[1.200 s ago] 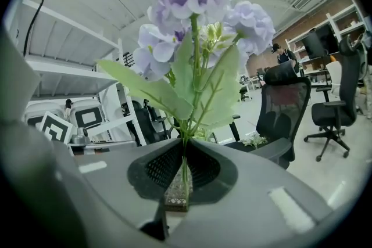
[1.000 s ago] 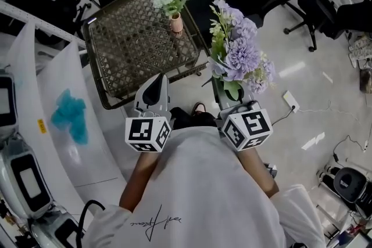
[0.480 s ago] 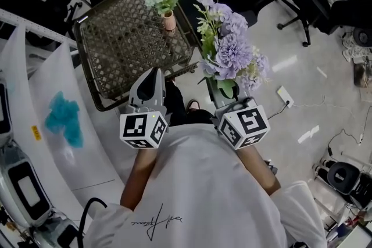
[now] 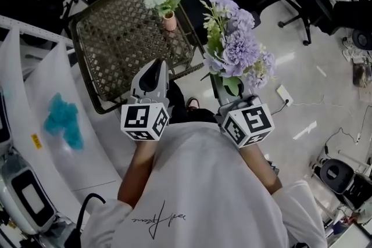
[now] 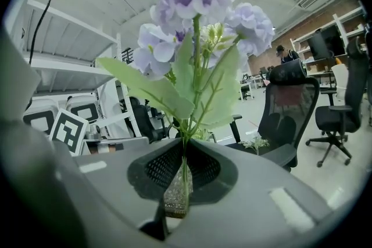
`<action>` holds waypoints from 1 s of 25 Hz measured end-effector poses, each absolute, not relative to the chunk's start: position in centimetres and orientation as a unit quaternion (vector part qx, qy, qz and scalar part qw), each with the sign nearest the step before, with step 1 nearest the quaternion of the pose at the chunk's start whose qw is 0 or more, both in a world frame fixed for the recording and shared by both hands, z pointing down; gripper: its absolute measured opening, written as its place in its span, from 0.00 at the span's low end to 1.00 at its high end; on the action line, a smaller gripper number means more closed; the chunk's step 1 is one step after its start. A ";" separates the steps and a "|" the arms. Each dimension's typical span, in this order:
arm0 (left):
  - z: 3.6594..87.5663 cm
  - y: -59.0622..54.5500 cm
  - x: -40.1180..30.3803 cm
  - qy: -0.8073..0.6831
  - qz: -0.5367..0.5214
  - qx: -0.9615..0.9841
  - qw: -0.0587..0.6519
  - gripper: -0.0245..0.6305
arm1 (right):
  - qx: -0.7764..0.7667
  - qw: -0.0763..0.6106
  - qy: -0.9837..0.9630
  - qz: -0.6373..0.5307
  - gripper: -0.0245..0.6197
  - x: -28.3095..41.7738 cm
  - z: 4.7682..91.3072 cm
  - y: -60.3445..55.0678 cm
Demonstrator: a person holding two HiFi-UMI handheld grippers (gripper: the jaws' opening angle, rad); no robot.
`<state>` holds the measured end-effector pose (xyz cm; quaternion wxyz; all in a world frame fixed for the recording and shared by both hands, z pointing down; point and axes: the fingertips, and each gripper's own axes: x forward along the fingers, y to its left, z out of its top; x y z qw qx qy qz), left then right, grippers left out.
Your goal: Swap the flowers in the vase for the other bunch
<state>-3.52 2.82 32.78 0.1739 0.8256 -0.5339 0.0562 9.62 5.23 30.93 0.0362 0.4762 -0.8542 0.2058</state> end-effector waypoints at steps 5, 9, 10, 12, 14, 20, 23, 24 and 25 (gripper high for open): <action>33.4 0.0 -4.3 -0.540 0.075 0.819 0.180 0.09 | 0.478 0.035 -0.851 0.215 0.09 9.1 30.6 2.6; 34.6 -2.2 -5.1 -0.543 0.088 0.815 0.185 0.11 | 0.480 0.032 -0.848 0.222 0.09 8.7 31.2 0.5; 34.8 -2.6 -5.1 -0.542 0.090 0.815 0.187 0.11 | 0.480 0.032 -0.847 0.224 0.09 8.7 31.3 0.1; 35.2 -3.3 -4.8 -0.538 0.092 0.816 0.189 0.11 | 0.481 0.032 -0.846 0.228 0.09 8.8 31.6 -0.5; 35.7 -3.8 -4.4 -0.533 0.096 0.819 0.190 0.12 | 0.482 0.032 -0.845 0.229 0.09 9.0 32.0 -0.9; 37.4 -5.4 -4.0 -0.525 0.107 0.822 0.192 0.15 | 0.484 0.034 -0.842 0.234 0.09 9.1 33.2 -1.8; 37.9 -5.8 -3.7 -0.524 0.109 0.822 0.195 0.16 | 0.484 0.034 -0.841 0.237 0.09 9.1 33.4 -1.8; 38.0 -5.8 -3.6 -0.524 0.110 0.822 0.196 0.16 | 0.484 0.034 -0.841 0.239 0.09 9.1 33.5 -1.7; 38.2 -5.8 -3.4 -0.523 0.112 0.822 0.196 0.16 | 0.484 0.035 -0.841 0.240 0.09 9.1 33.6 -1.6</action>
